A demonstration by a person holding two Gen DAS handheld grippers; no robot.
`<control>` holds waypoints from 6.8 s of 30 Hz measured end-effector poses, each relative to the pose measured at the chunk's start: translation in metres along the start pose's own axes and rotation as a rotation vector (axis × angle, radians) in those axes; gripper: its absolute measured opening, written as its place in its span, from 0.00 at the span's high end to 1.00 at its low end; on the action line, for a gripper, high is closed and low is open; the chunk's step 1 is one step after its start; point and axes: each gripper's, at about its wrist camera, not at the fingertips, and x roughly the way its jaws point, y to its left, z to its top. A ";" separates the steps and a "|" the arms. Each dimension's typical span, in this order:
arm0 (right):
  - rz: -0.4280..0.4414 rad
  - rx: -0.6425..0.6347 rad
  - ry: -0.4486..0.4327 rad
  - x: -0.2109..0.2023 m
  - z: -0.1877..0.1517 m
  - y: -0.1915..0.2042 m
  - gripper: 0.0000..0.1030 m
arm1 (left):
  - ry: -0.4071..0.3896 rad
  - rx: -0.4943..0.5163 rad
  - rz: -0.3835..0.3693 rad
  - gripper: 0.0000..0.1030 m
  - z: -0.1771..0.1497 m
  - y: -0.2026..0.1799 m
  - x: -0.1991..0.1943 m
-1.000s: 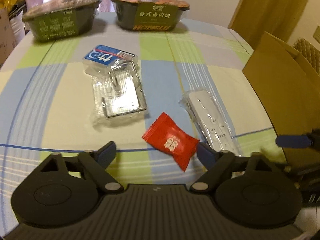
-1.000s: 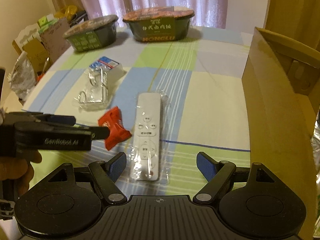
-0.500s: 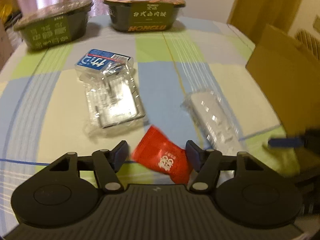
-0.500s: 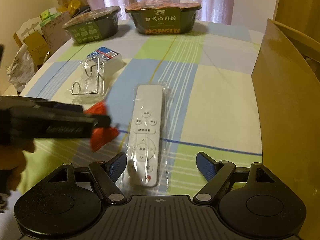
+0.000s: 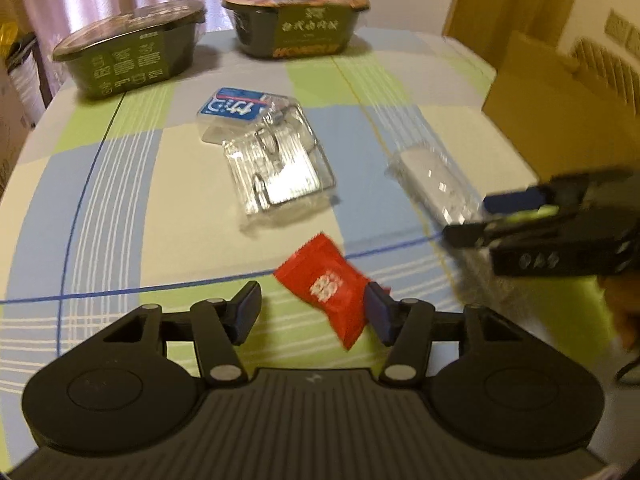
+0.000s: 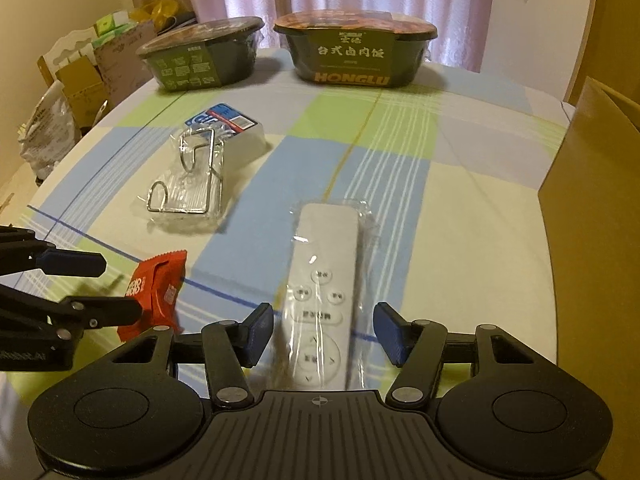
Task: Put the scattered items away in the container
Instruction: 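Move the left tool to the red candy while the right tool reaches the white remote, then close the right tool on the white remote while the left tool closes on the red candy, then carry the remote with the right tool while the left tool drops the candy into the box, then lower the white remote into the box and open the right tool, then withdraw both tools from the box back over the table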
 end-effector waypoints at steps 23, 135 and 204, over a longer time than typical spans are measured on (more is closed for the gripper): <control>-0.058 0.107 0.017 -0.040 -0.059 0.007 0.59 | 0.077 0.119 -0.063 0.47 -0.001 -0.013 0.023; -0.309 0.251 -0.292 -0.296 -0.078 -0.156 0.60 | -0.063 0.358 -0.297 0.74 0.068 -0.308 -0.088; -0.235 0.260 -0.316 -0.246 -0.038 -0.156 0.09 | -0.085 0.223 -0.173 0.38 0.035 -0.223 -0.087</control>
